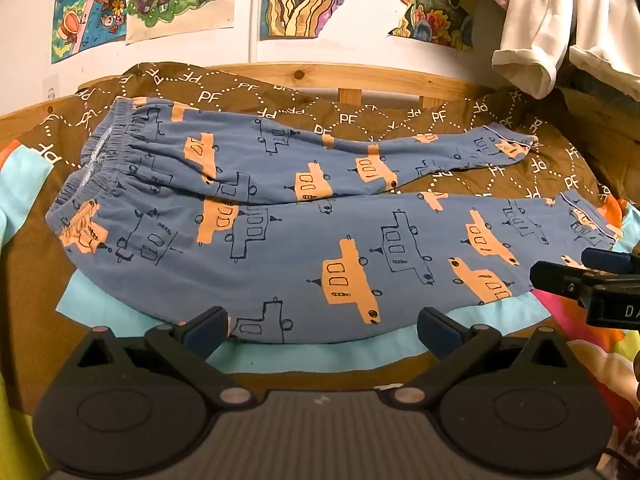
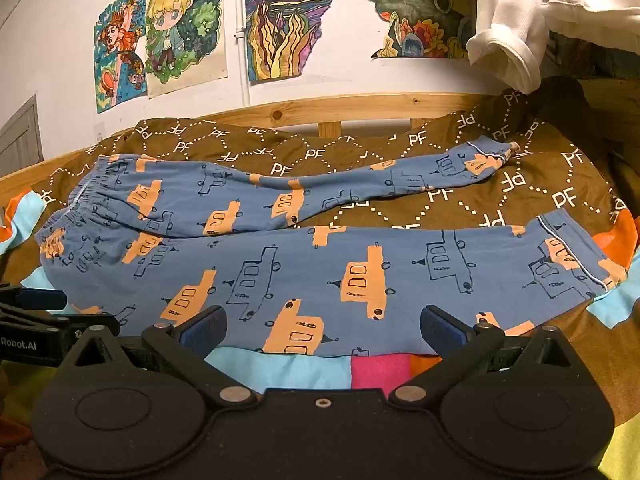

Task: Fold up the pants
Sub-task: 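Move both grippers to the waistband of the blue truck-print pants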

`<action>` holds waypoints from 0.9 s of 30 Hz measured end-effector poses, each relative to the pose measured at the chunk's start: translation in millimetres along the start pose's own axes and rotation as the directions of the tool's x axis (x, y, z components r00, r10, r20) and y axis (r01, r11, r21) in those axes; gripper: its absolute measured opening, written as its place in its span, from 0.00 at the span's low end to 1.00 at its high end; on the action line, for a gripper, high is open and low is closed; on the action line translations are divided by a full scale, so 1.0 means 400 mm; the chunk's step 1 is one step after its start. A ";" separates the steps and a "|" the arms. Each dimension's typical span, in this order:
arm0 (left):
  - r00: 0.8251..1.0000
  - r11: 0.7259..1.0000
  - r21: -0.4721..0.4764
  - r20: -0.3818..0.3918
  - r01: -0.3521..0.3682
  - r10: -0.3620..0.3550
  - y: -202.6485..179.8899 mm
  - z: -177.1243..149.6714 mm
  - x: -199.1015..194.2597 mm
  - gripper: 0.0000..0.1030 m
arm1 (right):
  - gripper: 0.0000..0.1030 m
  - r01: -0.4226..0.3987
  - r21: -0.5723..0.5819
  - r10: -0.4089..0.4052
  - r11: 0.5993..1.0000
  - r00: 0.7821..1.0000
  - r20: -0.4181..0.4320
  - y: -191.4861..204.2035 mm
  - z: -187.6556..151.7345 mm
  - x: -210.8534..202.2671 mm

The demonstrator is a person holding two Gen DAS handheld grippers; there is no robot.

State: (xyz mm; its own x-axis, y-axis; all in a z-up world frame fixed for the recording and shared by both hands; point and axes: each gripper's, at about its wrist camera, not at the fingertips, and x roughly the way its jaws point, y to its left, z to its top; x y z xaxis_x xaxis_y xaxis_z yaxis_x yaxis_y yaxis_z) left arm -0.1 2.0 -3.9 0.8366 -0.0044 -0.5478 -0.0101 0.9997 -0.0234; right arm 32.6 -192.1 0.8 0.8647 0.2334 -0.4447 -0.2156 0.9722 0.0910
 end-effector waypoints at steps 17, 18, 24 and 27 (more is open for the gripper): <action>0.997 0.985 0.152 0.004 -0.079 0.079 0.058 0.254 0.081 1.00 | 0.99 -0.054 -0.068 0.059 0.996 0.995 0.079 -0.080 0.170 0.035; 0.995 0.979 0.182 0.010 -0.095 0.095 0.072 0.290 0.085 1.00 | 0.99 -0.075 -0.086 0.081 0.993 0.994 0.067 -0.088 0.197 0.046; 0.980 0.937 0.290 0.015 -0.195 0.199 0.159 0.504 0.167 1.00 | 0.99 -0.171 -0.220 0.165 0.960 0.985 -0.047 -0.122 0.373 0.170; 0.980 0.932 0.308 0.006 -0.192 0.200 0.217 0.568 0.224 1.00 | 0.99 -0.218 -0.316 0.189 0.923 0.975 -0.120 -0.125 0.450 0.278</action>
State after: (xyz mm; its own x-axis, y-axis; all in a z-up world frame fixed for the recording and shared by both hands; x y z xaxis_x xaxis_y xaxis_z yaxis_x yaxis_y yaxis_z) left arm 198.4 94.0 134.9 0.8209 0.1955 -0.5365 -0.0009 0.9400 0.3412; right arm 221.3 -211.6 107.3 0.7476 0.4096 -0.5228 -0.5312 0.8412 -0.1006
